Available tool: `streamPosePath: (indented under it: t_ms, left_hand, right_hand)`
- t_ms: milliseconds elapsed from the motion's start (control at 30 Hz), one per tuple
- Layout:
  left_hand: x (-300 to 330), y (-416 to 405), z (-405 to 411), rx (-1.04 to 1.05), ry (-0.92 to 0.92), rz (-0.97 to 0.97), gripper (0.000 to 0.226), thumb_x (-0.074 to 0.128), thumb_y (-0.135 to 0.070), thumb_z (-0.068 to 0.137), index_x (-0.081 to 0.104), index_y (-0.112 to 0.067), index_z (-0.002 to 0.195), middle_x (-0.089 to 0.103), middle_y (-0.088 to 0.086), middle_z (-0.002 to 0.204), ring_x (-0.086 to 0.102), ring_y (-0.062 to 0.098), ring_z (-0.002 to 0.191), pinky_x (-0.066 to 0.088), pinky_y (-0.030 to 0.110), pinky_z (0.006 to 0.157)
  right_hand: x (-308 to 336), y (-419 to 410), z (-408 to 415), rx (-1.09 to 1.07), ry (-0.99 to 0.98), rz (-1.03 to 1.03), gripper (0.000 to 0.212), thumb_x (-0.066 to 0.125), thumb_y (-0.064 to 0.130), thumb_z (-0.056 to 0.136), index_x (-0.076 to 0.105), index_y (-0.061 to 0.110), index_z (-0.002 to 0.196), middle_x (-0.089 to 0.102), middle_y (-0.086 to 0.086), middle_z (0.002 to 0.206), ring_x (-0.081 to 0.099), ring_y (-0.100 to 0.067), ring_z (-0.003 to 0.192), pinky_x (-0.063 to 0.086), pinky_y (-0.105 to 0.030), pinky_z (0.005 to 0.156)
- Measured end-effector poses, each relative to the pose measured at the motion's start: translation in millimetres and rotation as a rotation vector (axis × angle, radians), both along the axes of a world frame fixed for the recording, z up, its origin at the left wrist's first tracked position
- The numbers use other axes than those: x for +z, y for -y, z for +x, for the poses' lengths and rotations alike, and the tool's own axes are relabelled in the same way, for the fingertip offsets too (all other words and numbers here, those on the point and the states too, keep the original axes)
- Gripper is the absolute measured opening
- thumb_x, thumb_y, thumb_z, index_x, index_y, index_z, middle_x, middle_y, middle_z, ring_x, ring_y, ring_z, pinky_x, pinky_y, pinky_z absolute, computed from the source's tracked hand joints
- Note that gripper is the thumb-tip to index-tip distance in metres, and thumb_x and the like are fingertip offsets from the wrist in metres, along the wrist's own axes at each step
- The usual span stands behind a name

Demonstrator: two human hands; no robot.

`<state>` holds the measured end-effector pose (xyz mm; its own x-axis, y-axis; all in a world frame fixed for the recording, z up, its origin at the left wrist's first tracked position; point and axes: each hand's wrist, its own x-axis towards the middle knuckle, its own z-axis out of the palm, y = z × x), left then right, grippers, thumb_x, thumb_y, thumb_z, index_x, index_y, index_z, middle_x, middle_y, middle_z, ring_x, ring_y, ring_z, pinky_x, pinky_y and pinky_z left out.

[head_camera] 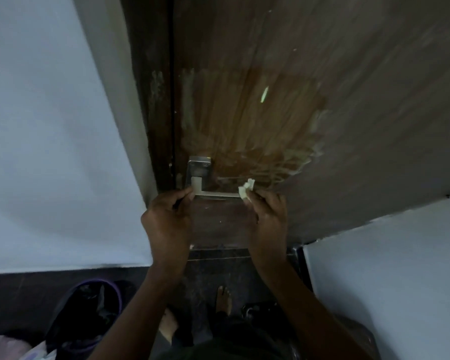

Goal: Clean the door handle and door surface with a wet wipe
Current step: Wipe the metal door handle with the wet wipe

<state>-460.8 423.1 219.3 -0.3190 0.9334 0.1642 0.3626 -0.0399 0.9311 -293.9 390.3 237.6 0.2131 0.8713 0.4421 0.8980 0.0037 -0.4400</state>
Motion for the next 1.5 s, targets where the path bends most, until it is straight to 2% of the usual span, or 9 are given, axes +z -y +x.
streamPosePath:
  t_ms: [67, 133, 200, 300, 500, 900, 1067, 1200, 1500]
  left_hand:
    - [-3.1, -1.1, -1.0, 0.011, -0.007, -0.015, 0.02, 0.075, -0.014, 0.086, 0.079, -0.025, 0.103, 0.066, -0.026, 0.089, 0.06, -0.021, 0.087, 0.038, -0.005, 0.08]
    - [-4.1, -2.0, -1.2, 0.002, -0.002, -0.028, 0.021, 0.075, -0.015, 0.087, 0.078, -0.027, 0.104, 0.068, -0.024, 0.091, 0.063, -0.017, 0.087, 0.041, -0.002, 0.082]
    - [-2.0, -2.0, -1.1, -0.015, 0.01, -0.038, 0.021, 0.075, -0.016, 0.088, 0.078, -0.028, 0.105, 0.07, -0.022, 0.092, 0.065, -0.011, 0.088, 0.046, 0.005, 0.085]
    - [2.8, -2.1, -1.6, -0.022, 0.022, -0.053, 0.021, 0.075, -0.015, 0.088, 0.078, -0.028, 0.104, 0.072, -0.019, 0.094, 0.067, -0.007, 0.089, 0.051, 0.012, 0.087]
    - [8.1, -0.6, -2.7, -0.029, 0.003, -0.06, 0.018, 0.074, -0.018, 0.089, 0.079, -0.025, 0.105, 0.073, -0.015, 0.095, 0.067, -0.007, 0.088, 0.051, 0.012, 0.086]
    - [12.1, 4.2, -8.8, -0.063, 0.036, -0.103, 0.018, 0.073, -0.017, 0.09, 0.078, -0.022, 0.107, 0.072, -0.013, 0.092, 0.06, -0.021, 0.081, 0.038, -0.006, 0.074]
    - [13.2, 7.5, -12.4, -0.055, -0.027, -0.108, 0.017, 0.072, -0.016, 0.09, 0.079, -0.02, 0.105, 0.068, -0.017, 0.09, 0.052, -0.031, 0.078, 0.033, -0.008, 0.071]
    - [11.9, 12.9, -18.4, -0.011, -0.068, -0.095, 0.018, 0.067, -0.019, 0.092, 0.079, -0.026, 0.104, 0.069, -0.019, 0.09, 0.053, -0.029, 0.079, 0.032, -0.007, 0.072]
    - [4.0, 24.1, -12.2, -0.004, 0.035, -0.117, 0.018, 0.071, -0.018, 0.091, 0.077, -0.025, 0.107, 0.071, -0.017, 0.097, 0.06, -0.02, 0.083, 0.039, -0.004, 0.077]
  right_hand:
    - [-1.8, 1.9, -5.3, -0.041, -0.291, -0.035, 0.026, 0.061, 0.014, 0.096, 0.069, 0.012, 0.121, 0.067, 0.008, 0.107, 0.061, -0.008, 0.099, 0.039, -0.002, 0.088]
    - [-3.2, 0.3, -15.1, -0.123, -0.662, -0.084, 0.019, 0.062, 0.021, 0.097, 0.075, 0.032, 0.106, 0.07, 0.022, 0.091, 0.069, -0.004, 0.082, 0.051, -0.009, 0.073]
    - [-5.0, -4.9, -17.4, -0.232, -0.953, -0.109, 0.023, 0.065, 0.019, 0.095, 0.075, 0.04, 0.09, 0.074, 0.016, 0.076, 0.07, -0.007, 0.069, 0.056, -0.017, 0.064]
    - [-7.3, -8.8, -14.2, -0.302, -1.289, -0.153, 0.011, 0.066, 0.012, 0.094, 0.077, 0.014, 0.095, 0.074, 0.0, 0.071, 0.069, -0.012, 0.065, 0.056, -0.026, 0.068]
    - [-0.6, -4.2, -19.2, -0.361, -1.753, -0.095, 0.014, 0.076, -0.002, 0.081, 0.071, -0.006, 0.093, 0.077, -0.011, 0.081, 0.075, -0.023, 0.077, 0.064, -0.035, 0.073]
    - [-9.6, -12.9, -51.0, -0.411, -1.321, 0.087, 0.013, 0.085, 0.007, 0.073, 0.073, 0.004, 0.079, 0.074, -0.01, 0.065, 0.067, -0.021, 0.053, 0.057, -0.032, 0.053]
    - [-12.3, -18.5, -86.8, -0.198, -0.998, -0.038, 0.007, 0.081, 0.018, 0.079, 0.075, 0.017, 0.082, 0.068, 0.018, 0.063, 0.067, 0.003, 0.063, 0.049, -0.008, 0.058]
    - [-16.0, -21.1, -108.3, -0.101, -0.991, -0.055, 0.004, 0.078, 0.018, 0.082, 0.076, 0.017, 0.085, 0.066, 0.025, 0.064, 0.067, 0.009, 0.07, 0.047, -0.003, 0.061]
    - [-20.4, -20.8, -75.5, -0.295, -1.189, -0.025, 0.014, 0.084, 0.01, 0.075, 0.073, 0.006, 0.081, 0.076, -0.006, 0.069, 0.074, -0.022, 0.065, 0.058, -0.029, 0.059]
